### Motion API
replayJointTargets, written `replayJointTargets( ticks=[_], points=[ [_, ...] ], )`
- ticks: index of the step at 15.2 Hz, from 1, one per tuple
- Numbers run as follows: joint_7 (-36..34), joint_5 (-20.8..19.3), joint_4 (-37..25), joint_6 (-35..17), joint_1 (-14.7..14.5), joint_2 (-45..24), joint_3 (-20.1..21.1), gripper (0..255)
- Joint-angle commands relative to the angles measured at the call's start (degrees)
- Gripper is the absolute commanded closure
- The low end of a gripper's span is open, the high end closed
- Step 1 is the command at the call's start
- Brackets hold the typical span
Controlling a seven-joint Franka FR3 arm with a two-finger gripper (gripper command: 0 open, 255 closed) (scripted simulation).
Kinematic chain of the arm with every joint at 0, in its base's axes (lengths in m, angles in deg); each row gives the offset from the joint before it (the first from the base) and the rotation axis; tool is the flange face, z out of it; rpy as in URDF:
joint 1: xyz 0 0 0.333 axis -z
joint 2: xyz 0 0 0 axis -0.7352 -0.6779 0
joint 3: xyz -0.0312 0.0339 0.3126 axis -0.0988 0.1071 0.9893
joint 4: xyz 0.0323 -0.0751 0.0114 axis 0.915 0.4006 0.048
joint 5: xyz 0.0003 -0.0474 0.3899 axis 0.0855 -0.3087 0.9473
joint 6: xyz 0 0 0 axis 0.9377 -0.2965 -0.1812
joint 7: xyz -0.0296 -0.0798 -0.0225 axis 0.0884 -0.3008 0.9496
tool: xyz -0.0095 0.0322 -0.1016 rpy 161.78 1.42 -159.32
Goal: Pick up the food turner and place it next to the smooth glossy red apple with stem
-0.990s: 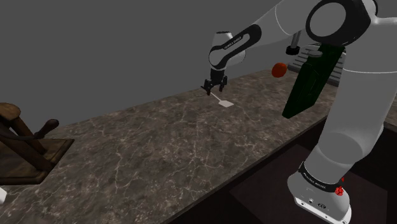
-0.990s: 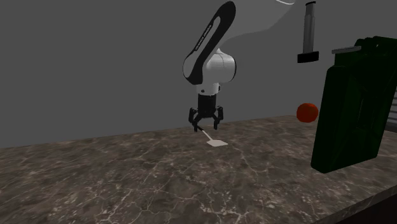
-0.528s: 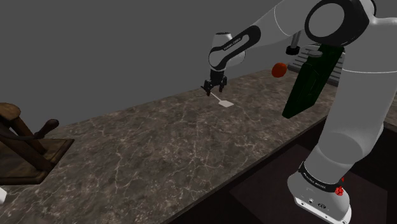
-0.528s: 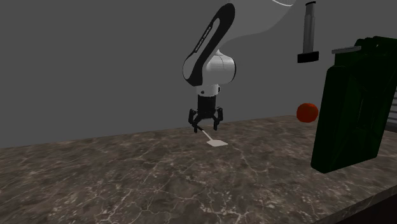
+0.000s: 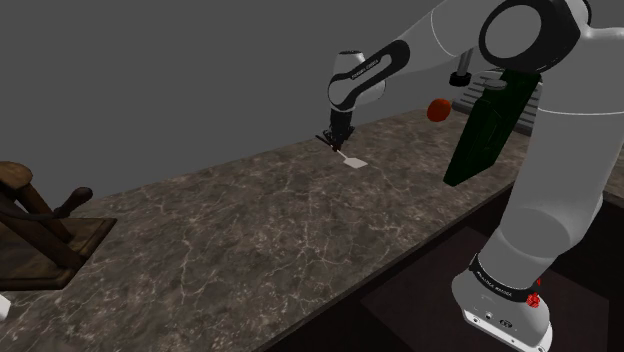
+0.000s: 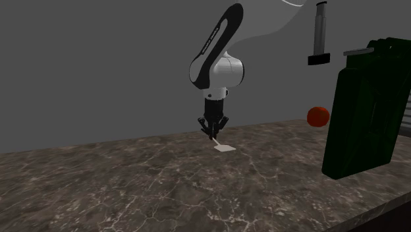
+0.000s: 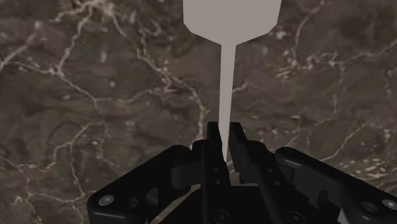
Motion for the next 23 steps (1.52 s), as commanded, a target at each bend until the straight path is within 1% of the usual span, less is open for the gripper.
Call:
replayJointTargets(
  ticks=[1,2,11,23],
  points=[
    [0.0,0.0,0.0,0.0,0.0,0.0,0.0,255],
    [0.0,0.0,0.0,0.0,0.0,0.0,0.0,255],
    [0.1,0.0,-2.8,6.1,0.0,3.4,0.0,255],
    [0.1,0.1,-8.1,14.6,0.0,6.5,0.0,255]
  ],
)
